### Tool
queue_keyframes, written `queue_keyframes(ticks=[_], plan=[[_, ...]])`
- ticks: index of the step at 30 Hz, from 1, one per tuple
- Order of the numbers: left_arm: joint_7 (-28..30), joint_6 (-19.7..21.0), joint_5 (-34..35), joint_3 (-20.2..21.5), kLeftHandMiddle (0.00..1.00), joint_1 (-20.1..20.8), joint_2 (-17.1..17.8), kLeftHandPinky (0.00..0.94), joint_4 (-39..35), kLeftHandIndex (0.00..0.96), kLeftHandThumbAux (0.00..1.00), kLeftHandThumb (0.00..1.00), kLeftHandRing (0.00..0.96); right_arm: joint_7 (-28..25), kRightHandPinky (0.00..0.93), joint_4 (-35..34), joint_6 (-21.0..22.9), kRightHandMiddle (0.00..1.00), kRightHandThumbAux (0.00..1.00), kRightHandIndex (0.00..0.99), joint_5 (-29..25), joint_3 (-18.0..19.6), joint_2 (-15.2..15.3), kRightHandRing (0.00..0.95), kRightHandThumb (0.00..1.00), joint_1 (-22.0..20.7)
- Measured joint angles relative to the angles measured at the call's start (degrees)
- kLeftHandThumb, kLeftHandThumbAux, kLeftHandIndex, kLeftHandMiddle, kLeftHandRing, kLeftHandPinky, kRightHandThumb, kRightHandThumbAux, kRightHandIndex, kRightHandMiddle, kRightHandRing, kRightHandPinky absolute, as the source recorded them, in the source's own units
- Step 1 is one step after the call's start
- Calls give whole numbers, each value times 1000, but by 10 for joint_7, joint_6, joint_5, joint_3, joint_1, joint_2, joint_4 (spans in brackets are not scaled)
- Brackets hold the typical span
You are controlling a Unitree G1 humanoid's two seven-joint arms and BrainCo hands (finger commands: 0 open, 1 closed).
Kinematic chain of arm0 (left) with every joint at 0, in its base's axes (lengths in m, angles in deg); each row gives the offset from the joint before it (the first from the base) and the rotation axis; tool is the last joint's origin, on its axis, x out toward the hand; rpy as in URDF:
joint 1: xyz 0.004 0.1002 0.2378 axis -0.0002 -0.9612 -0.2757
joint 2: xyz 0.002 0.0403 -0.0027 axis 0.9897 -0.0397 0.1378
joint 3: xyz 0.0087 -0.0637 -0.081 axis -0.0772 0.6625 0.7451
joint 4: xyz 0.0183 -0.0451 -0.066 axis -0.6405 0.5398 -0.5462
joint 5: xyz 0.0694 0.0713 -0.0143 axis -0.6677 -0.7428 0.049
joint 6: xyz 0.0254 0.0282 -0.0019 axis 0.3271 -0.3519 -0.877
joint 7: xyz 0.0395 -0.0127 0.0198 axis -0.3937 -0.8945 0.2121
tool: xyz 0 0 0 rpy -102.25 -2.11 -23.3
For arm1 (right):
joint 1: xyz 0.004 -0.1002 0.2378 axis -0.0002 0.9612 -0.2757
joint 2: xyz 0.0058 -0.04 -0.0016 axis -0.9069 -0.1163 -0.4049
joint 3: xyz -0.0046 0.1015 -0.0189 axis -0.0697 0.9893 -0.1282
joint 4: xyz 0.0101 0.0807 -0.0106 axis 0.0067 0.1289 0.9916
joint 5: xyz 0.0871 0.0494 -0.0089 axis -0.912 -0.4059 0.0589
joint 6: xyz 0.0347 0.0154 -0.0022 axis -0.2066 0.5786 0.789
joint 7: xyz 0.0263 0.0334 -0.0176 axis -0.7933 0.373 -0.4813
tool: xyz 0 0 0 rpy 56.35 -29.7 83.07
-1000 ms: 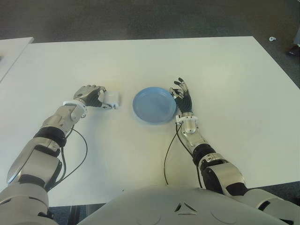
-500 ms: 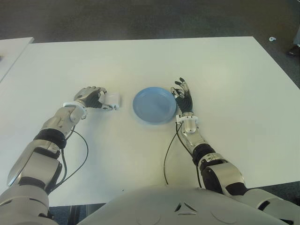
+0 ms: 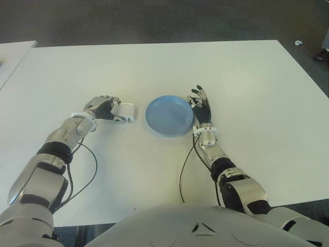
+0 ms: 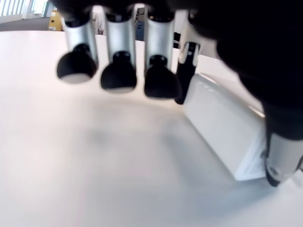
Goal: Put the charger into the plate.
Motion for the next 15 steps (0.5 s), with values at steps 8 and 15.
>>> queue_keyframes(ticks=[8,15], plan=[[50,1,46,57,870,-4,16,861,-118,443,698,748,863,0,265,5,0,221,508,0,0,0,-1,345,16,-3],[66,15,72,91,880,-28,15,870,-194,443,697,748,872,0,266,8,0,221,507,0,0,1,-3,347,19,-5]])
